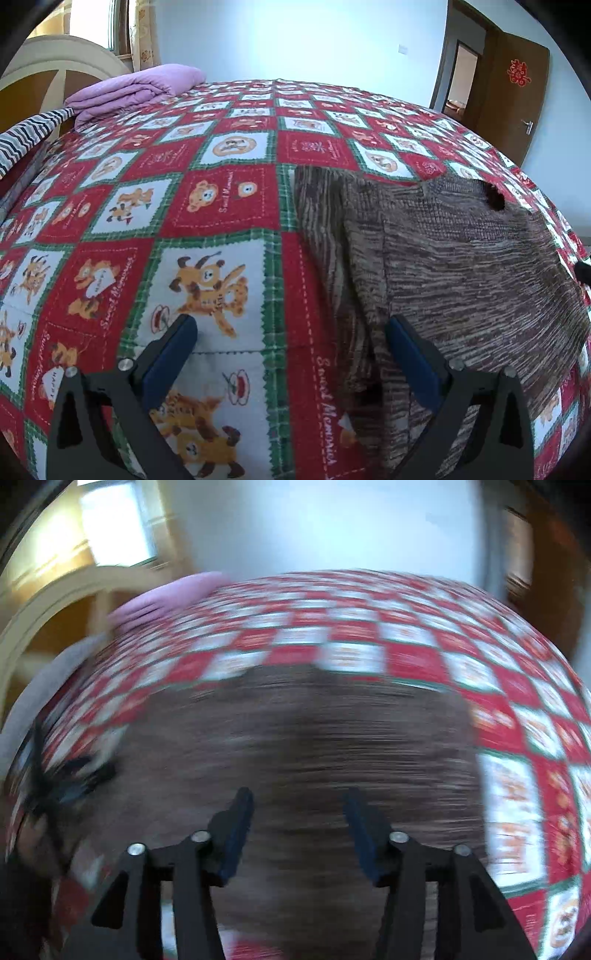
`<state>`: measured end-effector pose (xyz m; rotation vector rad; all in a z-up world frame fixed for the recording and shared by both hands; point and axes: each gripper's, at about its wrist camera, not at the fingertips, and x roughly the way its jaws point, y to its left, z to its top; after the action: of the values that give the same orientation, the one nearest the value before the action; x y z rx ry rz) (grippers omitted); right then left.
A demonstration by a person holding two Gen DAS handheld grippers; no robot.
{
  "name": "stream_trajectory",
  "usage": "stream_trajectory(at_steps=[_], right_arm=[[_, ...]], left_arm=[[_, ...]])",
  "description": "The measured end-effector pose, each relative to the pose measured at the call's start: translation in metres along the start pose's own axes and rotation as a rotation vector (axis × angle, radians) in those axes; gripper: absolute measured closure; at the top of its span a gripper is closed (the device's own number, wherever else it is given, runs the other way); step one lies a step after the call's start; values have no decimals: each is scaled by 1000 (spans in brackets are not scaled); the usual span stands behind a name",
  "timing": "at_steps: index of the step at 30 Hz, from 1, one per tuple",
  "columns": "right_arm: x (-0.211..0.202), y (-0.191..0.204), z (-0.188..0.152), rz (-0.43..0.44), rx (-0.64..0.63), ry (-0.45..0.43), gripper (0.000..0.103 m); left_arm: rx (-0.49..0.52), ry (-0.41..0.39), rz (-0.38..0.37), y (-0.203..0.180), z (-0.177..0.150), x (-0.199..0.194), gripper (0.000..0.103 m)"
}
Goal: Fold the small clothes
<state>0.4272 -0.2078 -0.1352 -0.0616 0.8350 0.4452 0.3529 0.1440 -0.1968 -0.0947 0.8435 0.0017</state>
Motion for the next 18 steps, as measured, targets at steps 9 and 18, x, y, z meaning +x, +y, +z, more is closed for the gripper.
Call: stream_trajectory(at_steps=[9,18], right_arm=[[12,160,-51,78,-473,-11,46],[35,208,-79,36,-609,19,46]], left_arm=[[4,-1,6,-1,-1,1,0],[-23,-55,-23,4,0,-11,0]])
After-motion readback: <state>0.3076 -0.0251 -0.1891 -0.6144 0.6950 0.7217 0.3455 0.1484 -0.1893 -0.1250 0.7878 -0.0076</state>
